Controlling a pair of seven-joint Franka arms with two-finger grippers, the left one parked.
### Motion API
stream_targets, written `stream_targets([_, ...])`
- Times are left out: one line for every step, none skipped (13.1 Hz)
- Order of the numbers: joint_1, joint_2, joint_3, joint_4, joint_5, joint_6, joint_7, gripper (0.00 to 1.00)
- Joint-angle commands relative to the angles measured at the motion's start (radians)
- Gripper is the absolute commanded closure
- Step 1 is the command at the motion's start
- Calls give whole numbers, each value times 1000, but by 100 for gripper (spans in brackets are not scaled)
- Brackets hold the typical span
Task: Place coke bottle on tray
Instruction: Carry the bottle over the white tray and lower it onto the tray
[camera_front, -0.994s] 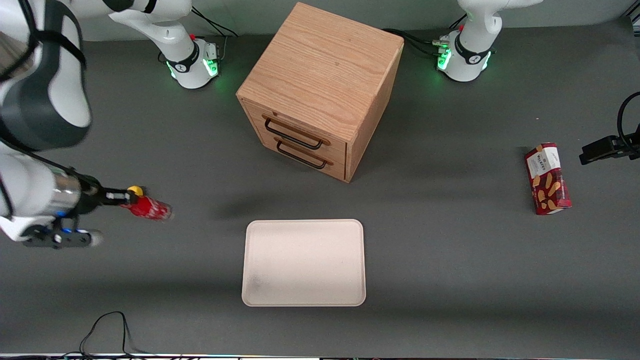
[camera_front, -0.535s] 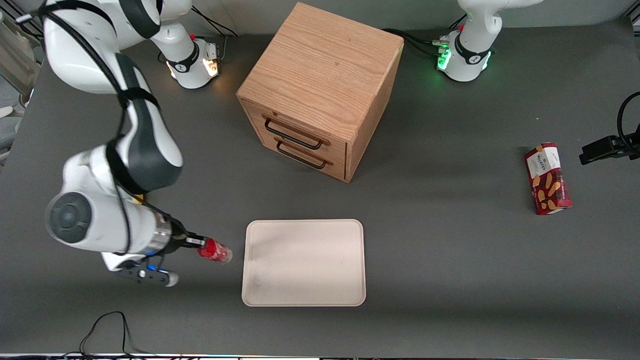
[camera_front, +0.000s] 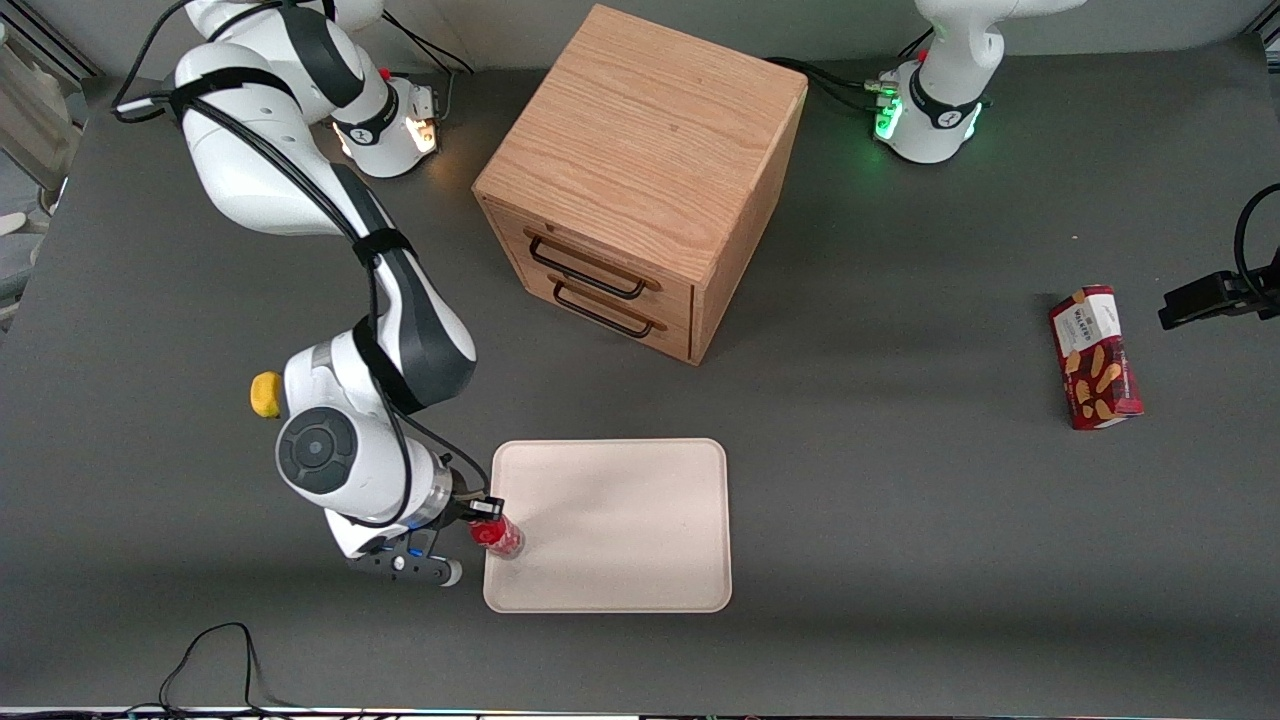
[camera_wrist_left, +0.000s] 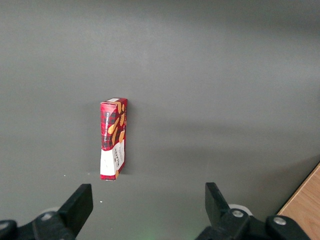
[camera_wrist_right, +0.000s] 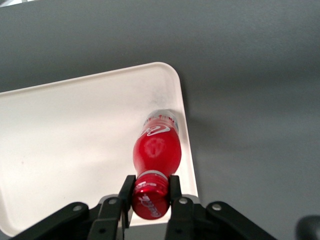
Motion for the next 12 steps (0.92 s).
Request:
stream_targets([13,27,-4,54,-23,4,24,100])
stream_targets([13,31,-4,54,-23,14,24,100])
stream_targets([13,33,-4,54,-23,17,24,100])
stream_targets([13,33,-6,52,-23,22,24,100])
stream_targets([13,33,-6,52,-23,31,24,100])
stream_targets([13,33,-6,52,-23,31,24,100])
stream_targets([13,33,-6,52,-23,31,24,94])
stream_targets([13,33,-6,52,-23,31,26,64])
stream_targets([13,33,-7,51,-23,40,26,12])
stream_targets([13,33,-9,51,-23,51,26,1])
stream_targets([12,33,-9,49,-22,53,26,0])
stream_targets([12,32,-9,49,-22,53,24,0])
